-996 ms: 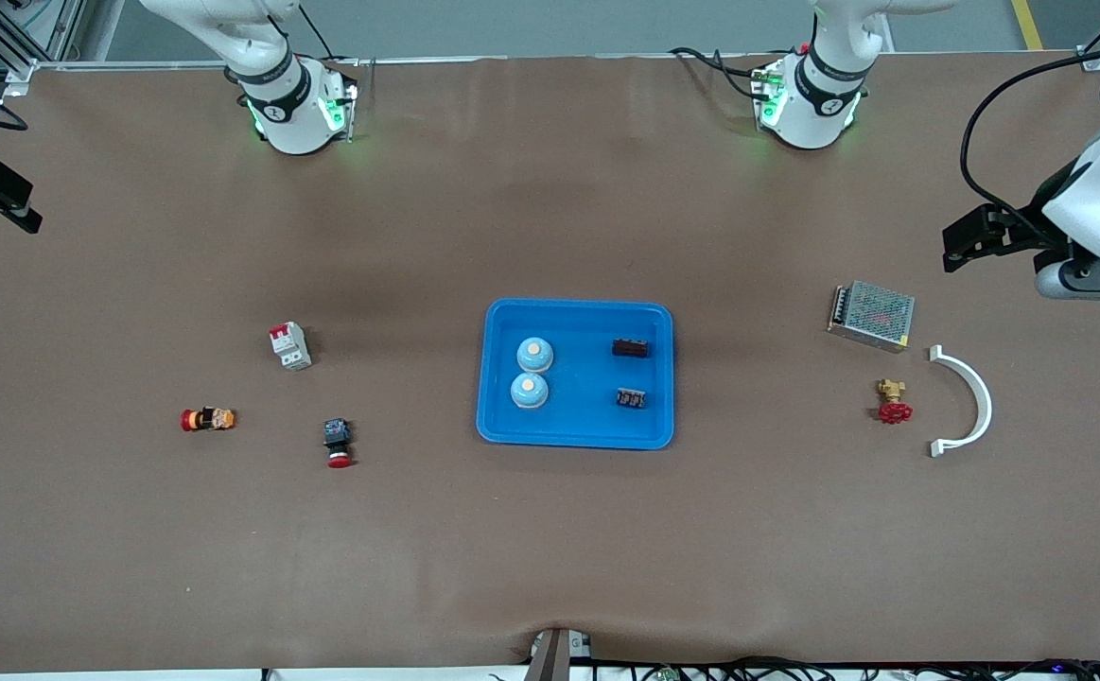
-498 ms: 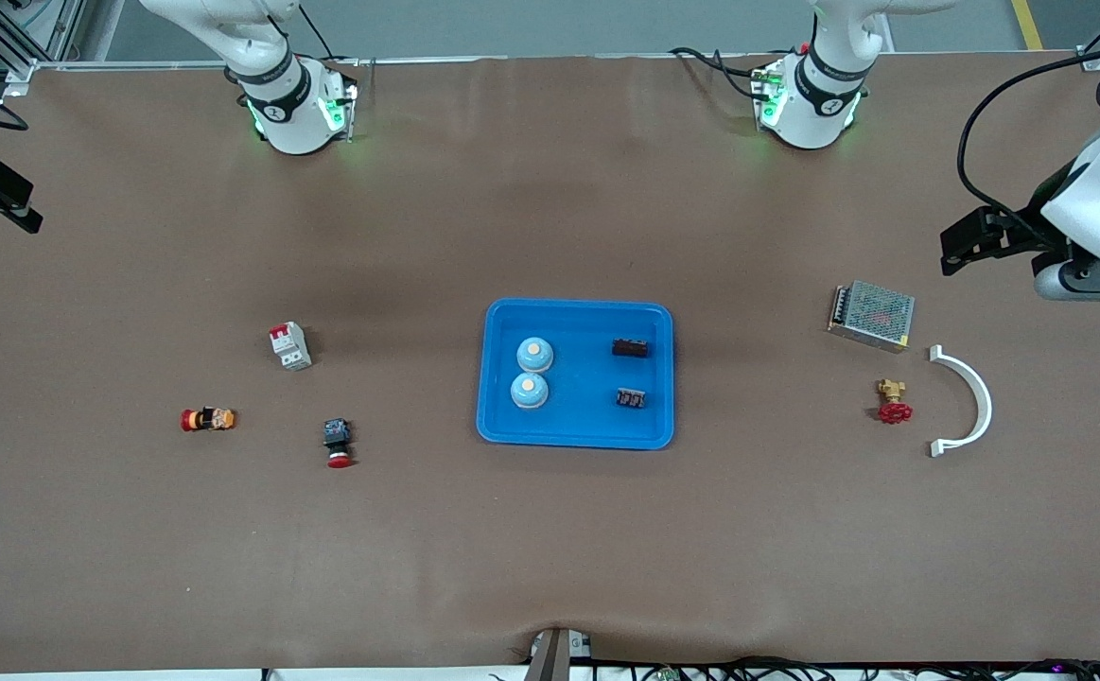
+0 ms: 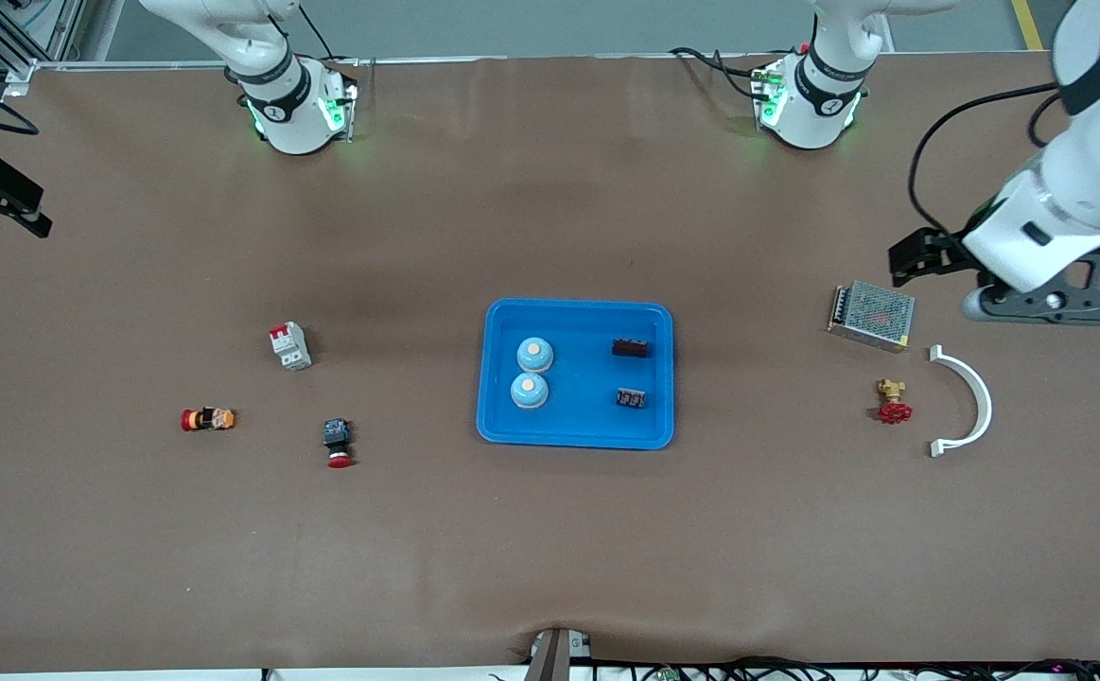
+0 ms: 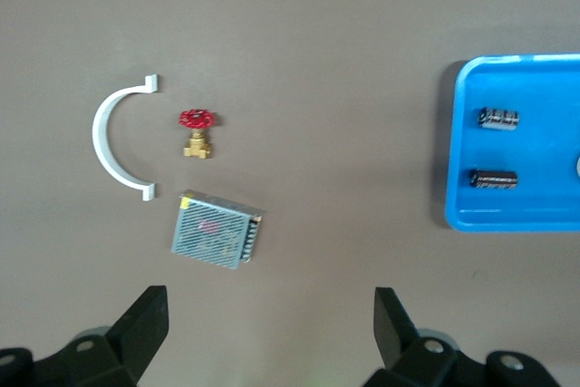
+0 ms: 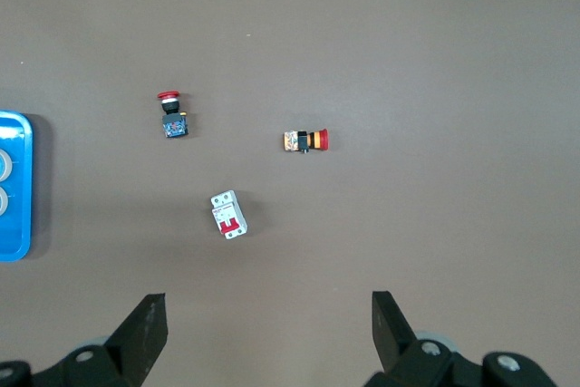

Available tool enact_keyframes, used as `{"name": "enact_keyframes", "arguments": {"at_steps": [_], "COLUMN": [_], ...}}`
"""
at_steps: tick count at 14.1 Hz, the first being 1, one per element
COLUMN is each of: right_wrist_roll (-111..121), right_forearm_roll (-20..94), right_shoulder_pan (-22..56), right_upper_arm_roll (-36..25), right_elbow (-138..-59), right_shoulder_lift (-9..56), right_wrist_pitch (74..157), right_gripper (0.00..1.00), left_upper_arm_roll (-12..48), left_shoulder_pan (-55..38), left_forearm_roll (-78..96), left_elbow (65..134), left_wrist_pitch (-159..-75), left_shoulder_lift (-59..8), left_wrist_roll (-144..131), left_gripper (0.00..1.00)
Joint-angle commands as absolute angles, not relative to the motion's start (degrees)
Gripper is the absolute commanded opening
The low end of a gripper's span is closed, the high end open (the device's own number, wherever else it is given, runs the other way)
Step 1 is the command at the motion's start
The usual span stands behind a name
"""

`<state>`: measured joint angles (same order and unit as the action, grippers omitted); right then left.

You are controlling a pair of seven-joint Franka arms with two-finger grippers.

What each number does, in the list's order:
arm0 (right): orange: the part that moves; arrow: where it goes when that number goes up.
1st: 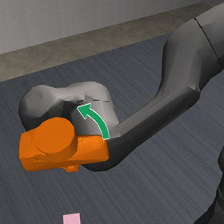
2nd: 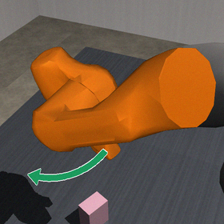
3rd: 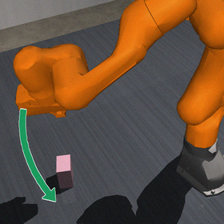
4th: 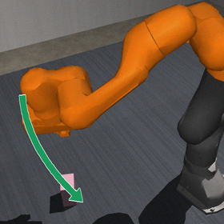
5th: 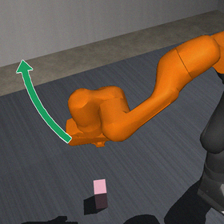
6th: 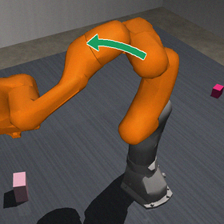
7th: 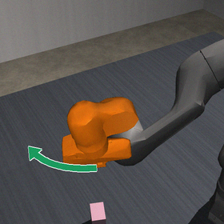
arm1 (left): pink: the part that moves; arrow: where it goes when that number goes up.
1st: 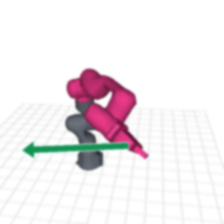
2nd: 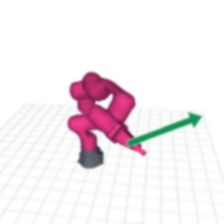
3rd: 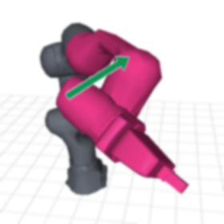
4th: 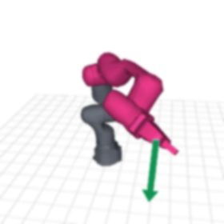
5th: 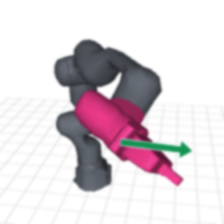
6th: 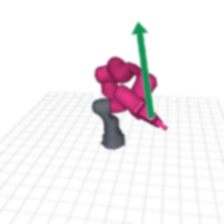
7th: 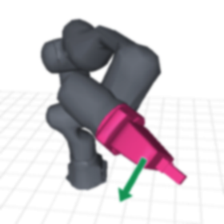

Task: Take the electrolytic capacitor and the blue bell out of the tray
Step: 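Move the left gripper and the right gripper toward the blue tray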

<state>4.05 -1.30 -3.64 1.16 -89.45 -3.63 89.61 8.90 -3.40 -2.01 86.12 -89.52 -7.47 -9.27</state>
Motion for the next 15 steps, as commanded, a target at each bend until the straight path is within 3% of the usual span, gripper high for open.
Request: {"name": "enact_keyframes", "arguments": {"at_steps": [1, 5, 10, 15], "right_wrist_roll": [2.5, -5.5, -16.8, -23.0], "right_forearm_roll": [-1.3, -1.2, -0.4, 3.8], "right_shoulder_pan": [-1.9, 3.2, 11.6, 15.6], "right_upper_arm_roll": [1.1, 1.1, 1.1, 1.1], "right_elbow": [-85.9, -86.0, -86.7, -86.7], "right_shoulder_lift": [1.4, 7.0, 11.7, 15.0], "right_wrist_pitch": [91.0, 97.2, 102.6, 105.9], "right_gripper": [1.00, 1.00, 1.00, 1.00], "left_upper_arm_roll": [11.8, 12.0, 12.3, 12.4], "left_shoulder_pan": [-3.3, -2.9, -5.7, -9.7], "left_forearm_roll": [-0.4, 8.0, 7.9, 5.3], "left_elbow": [91.0, 93.0, 99.8, 101.3], "left_wrist_pitch": [-95.6, -98.9, -110.5, -114.8], "left_shoulder_lift": [-6.6, -7.3, -8.0, -11.2], "left_wrist_roll": [-21.4, -35.1, -58.3, -79.9], "left_gripper": [1.00, 1.00, 1.00, 1.00]}}
